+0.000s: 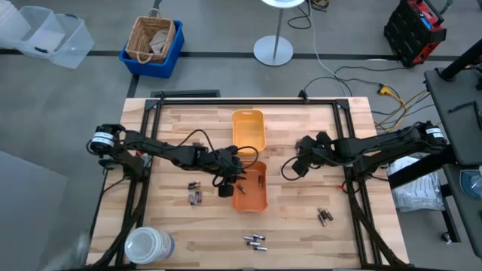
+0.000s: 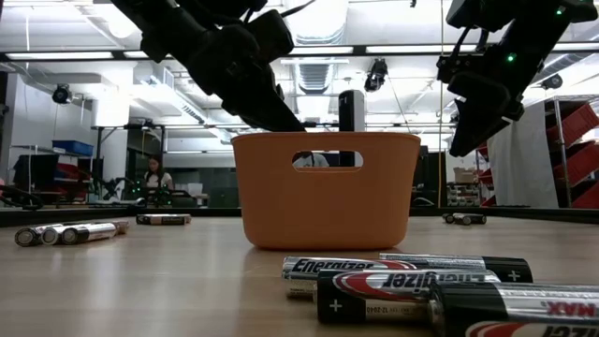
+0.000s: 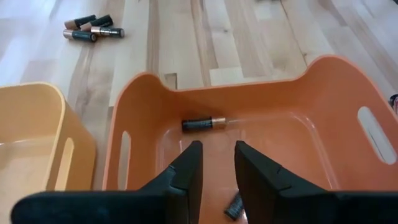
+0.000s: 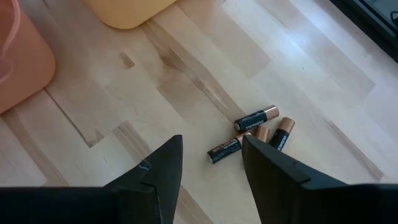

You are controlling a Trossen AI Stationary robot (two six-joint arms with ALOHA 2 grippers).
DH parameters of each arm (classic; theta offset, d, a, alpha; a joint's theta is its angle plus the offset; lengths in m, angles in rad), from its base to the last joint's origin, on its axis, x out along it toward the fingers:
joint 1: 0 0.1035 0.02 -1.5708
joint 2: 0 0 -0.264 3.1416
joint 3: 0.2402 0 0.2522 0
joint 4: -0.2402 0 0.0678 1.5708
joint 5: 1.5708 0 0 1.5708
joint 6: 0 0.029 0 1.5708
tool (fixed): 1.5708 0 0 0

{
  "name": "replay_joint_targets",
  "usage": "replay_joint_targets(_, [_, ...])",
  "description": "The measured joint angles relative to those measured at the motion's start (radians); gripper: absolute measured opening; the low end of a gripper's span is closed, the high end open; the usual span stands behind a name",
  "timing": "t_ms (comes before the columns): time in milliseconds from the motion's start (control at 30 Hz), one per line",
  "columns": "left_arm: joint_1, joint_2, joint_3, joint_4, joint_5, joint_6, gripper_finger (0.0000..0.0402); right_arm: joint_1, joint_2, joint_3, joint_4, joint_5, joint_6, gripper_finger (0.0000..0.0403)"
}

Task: Sort batteries
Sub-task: Put the silver battery into the yellow bin

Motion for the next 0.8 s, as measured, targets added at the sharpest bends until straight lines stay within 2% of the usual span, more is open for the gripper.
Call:
replay_joint_targets(300, [-0.012,-0.007,0.000,-0.008,0.000,-0.049,0.0075,0.000,0.000,-0.002,0.000,0.000,0.000,0.0144])
replay_joint_targets(500, [-0.048,-0.057,0.000,-0.034,0.000,-0.111,0.0075,0.000,0.000,-0.002,-0.001,0.000,0.000,0.0148])
replay_joint_targets(800, [-0.099,-0.149,0.001,-0.208,0.000,-0.446,0.0075,0.000,0.000,-0.003,-0.001,0.000,0.000,0.0164])
